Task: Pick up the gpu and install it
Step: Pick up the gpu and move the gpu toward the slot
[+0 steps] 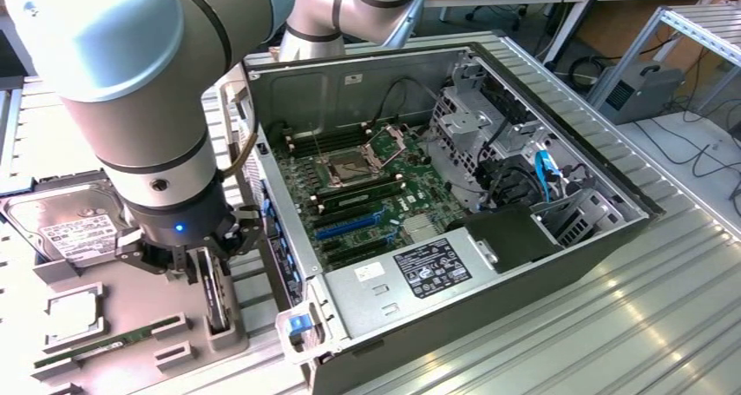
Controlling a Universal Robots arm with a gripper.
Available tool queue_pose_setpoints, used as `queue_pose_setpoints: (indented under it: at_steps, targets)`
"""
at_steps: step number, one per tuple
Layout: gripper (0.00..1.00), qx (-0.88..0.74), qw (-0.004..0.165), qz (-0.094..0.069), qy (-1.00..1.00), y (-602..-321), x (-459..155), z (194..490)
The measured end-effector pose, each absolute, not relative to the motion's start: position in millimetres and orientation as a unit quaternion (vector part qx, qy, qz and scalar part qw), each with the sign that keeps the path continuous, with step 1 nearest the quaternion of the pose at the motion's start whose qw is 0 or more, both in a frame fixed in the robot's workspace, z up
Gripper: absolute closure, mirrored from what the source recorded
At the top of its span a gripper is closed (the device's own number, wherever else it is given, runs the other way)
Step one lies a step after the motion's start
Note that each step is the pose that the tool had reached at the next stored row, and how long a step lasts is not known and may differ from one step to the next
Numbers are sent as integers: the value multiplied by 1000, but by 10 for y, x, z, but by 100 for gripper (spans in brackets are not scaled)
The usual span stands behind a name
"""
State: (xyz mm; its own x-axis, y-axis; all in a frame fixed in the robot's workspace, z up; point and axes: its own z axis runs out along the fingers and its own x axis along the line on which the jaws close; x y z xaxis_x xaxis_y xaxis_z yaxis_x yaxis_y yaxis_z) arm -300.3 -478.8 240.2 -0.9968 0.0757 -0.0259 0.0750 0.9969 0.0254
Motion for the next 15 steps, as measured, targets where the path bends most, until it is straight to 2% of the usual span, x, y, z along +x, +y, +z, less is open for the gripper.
queue_pose_setpoints:
  at_steps: [15]
  targets:
    - [58,38,13,12,999,-4788,-3023,2402]
